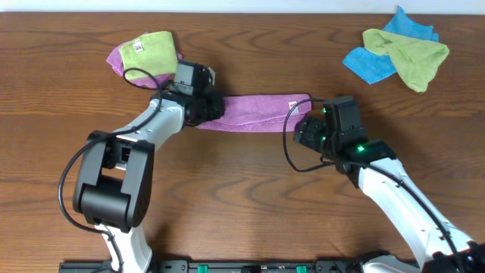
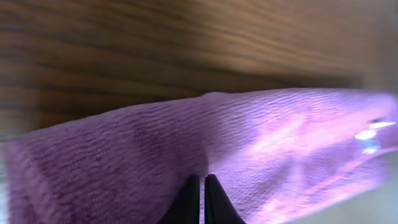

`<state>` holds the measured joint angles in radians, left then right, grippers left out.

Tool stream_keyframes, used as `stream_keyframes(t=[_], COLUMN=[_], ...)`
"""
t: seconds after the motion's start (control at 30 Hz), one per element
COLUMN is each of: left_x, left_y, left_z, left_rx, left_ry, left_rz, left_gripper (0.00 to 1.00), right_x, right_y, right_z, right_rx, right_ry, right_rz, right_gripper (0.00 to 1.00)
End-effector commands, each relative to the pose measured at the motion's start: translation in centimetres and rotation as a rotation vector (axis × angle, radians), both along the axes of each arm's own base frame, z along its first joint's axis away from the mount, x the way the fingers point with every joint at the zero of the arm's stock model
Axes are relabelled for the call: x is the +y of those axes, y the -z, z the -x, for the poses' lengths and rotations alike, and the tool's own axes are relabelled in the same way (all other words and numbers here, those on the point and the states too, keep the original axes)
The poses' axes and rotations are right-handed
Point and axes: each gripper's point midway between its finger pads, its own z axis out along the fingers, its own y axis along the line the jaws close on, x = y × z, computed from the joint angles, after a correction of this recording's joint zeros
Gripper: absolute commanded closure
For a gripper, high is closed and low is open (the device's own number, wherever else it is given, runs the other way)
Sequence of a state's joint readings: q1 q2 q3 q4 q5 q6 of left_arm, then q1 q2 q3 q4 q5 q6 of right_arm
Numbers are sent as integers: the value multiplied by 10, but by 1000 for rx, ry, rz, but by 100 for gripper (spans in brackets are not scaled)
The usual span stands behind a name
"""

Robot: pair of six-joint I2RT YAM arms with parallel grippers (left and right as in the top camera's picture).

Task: Fold the cloth
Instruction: 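Hold the left end and move the right gripper's end toward the left gripper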

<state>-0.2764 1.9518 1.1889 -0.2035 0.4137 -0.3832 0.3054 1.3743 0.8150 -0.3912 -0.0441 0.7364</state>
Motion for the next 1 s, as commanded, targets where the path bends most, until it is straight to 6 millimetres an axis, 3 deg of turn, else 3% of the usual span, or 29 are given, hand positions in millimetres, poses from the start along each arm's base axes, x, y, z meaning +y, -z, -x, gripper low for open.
stream_keyframes(t=[0.0, 0.37, 0.73, 0.97], left_x=[16, 19, 19, 20], left_y=[-8, 8, 10, 11], left_z=[-14, -11, -8, -5], left_rx=[-104, -102, -92, -78], left_ry=[0, 12, 17, 19], left_rz=[-174, -274, -279, -283], left_gripper=[94, 94, 94, 94], right_x=[5, 8, 17, 17], right_y=[18, 65, 103, 113], right_z=[10, 14, -14, -30], right_rx=[53, 3, -27, -81], right_ry=[50, 166, 217, 259], right_rz=[-65, -207, -271, -295], right_gripper=[25, 25, 27, 28])
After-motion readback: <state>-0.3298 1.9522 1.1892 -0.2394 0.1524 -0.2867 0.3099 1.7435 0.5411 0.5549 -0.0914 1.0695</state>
